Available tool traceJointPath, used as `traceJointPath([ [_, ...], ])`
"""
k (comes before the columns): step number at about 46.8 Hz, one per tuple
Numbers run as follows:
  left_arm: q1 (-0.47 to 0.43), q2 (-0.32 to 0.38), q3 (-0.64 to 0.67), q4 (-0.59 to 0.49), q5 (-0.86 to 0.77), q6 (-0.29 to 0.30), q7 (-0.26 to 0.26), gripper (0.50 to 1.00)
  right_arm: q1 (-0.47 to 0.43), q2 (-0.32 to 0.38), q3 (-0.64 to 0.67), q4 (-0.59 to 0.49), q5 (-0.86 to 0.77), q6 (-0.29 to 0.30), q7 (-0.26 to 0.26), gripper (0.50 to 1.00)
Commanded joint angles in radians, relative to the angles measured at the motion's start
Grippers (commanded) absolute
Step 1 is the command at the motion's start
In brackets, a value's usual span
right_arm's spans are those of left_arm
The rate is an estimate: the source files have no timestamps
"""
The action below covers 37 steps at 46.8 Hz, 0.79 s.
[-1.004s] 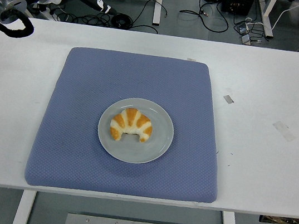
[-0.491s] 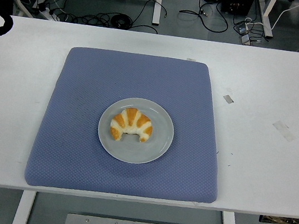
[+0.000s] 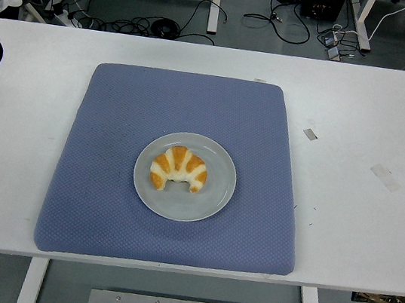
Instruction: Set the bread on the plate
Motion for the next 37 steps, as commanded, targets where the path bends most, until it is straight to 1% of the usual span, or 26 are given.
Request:
traceJointPath([
  [1, 0.021, -0.014, -0.025, 0.014, -0.017, 0.001, -0.003, 0.983, 0.000, 0.000, 0.000, 0.000, 0.000, 0.000, 0.000, 1.000],
  [6, 0.041, -0.039, -0.052, 0.029, -0.021, 0.003, -0.003, 0.983, 0.000, 0.000, 0.000, 0.000, 0.000, 0.000, 0.000, 1.000],
  [12, 0.050, -0.097, -0.081, 0.076, -0.026, 0.001, -0.003, 0.983, 0.000, 0.000, 0.000, 0.000, 0.000, 0.000, 0.000, 1.000],
  [15, 0.063, -0.109, -0.092, 0.085, -0.026, 0.001, -0.005, 0.983, 0.000, 0.000, 0.000, 0.000, 0.000, 0.000, 0.000, 1.000],
  [18, 0.075, -0.112, -0.092, 0.089, -0.026, 0.001, -0.008, 0.983, 0.000, 0.000, 0.000, 0.000, 0.000, 0.000, 0.000, 1.000],
  [26, 0.107, -0.118, -0.089, 0.096, -0.024, 0.001, -0.048, 0.983, 0.000, 0.000, 0.000, 0.000, 0.000, 0.000, 0.000, 1.000],
  [37, 0.116, -0.118, -0.086, 0.096, -0.024, -0.002, -0.049, 0.983, 0.011, 0.000, 0.003, 0.009, 0.000, 0.002, 0.000, 1.000],
])
